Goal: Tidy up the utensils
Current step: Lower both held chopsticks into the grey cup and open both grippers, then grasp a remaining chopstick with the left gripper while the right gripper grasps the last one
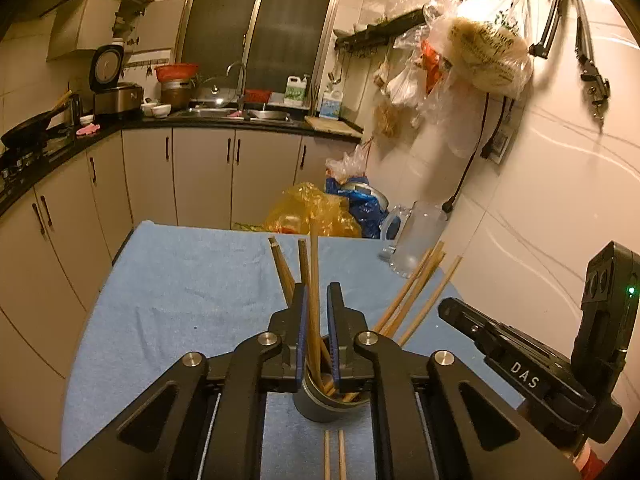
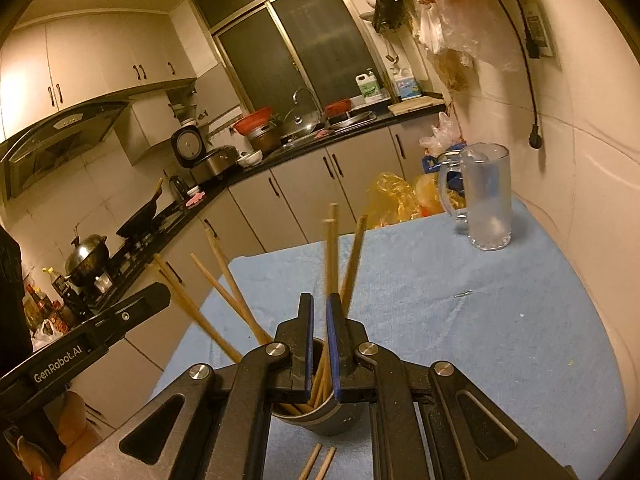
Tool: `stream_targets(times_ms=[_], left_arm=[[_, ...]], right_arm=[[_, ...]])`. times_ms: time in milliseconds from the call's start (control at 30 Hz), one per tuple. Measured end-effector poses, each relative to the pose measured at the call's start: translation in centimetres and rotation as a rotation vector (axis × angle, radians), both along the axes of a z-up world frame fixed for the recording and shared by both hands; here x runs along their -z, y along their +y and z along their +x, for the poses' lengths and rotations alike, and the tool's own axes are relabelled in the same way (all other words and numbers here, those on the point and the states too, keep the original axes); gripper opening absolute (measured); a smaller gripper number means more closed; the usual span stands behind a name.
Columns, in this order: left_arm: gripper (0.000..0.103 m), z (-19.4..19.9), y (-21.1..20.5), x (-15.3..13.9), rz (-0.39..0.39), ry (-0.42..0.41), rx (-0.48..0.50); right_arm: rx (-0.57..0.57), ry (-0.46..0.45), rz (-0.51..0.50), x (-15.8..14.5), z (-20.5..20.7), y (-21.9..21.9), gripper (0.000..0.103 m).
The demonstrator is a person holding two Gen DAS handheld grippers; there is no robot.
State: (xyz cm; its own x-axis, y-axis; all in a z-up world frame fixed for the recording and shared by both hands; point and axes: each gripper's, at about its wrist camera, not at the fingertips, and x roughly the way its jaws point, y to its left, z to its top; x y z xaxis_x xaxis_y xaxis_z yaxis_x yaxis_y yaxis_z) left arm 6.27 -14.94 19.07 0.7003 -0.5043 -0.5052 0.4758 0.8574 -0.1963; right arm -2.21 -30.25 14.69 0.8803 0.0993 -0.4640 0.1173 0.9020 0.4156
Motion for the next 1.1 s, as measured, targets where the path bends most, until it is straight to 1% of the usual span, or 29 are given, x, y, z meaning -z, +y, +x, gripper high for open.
stream_targets(times_ms=[33,100,167,233,300,367,400,500,600,700,767,867,933,1100], left_arm=[[0.017,-0.3,0.2,-0.2,-0.005,-0.007,-0.002],[0.023,-1.4,0.9,-0.7,-0.017,-0.024,-0.004],[0.024,-2.5,1.5,-1.1,-0.024,-0.039,-0.009],[0.024,-3.9,2.4,-1.3,-0.027,-0.051,-0.016],[0.024,-5.5,3.7,-1.0,-0.034,-0.048,-0.022],[0.028,-6.8,4.7,-0.3,-0.035,-0.037,-0.029],[0.028,-7.4,5.3,0.4,-0.033,-0.024,-0.033],[0.029,-8.6,6.6,3.2,-0.014,0.047,-0.036],[0.029,-9.2,7.5,6.8,0.004,0.145,-0.044],[0.029,-9.7,7.5,10.3,0.05,0.214,-0.042],[0.029,-10.0,7.3,12.1,0.066,0.241,-0.031],[0.029,-10.2,6.7,14.0,0.081,0.268,-0.026],[0.029,-9.9,6.0,14.7,0.09,0.289,-0.018],[0.029,-9.1,4.2,15.4,0.116,0.324,0.014]], right_arm=[[0.004,-0.004,0.003,-0.1,-0.5,-0.1,0.008],[0.019,-0.006,0.007,-0.2,-1.8,-0.2,0.01],[0.025,-0.001,0.017,0.0,-2.9,-0.4,0.014],[0.032,0.009,0.026,0.4,-4.1,-0.5,0.014],[0.035,0.027,0.039,1.1,-5.4,-0.6,0.014],[0.027,0.051,0.053,2.1,-6.6,-0.5,0.014],[0.025,0.062,0.053,2.7,-7.1,-0.3,0.014],[0.022,0.118,0.053,5.5,-8.6,0.4,0.015],[0.02,0.183,0.086,8.9,-9.6,1.1,0.015],[0.033,0.224,0.091,11.2,-9.9,1.6,0.015],[0.035,0.231,0.077,12.3,-10.1,2.0,0.015],[0.053,0.219,0.026,13.1,-10.4,2.2,0.015],[0.056,0.209,0.02,13.4,-10.5,2.1,0.015],[0.03,0.208,0.105,14.4,-10.4,1.1,0.015]])
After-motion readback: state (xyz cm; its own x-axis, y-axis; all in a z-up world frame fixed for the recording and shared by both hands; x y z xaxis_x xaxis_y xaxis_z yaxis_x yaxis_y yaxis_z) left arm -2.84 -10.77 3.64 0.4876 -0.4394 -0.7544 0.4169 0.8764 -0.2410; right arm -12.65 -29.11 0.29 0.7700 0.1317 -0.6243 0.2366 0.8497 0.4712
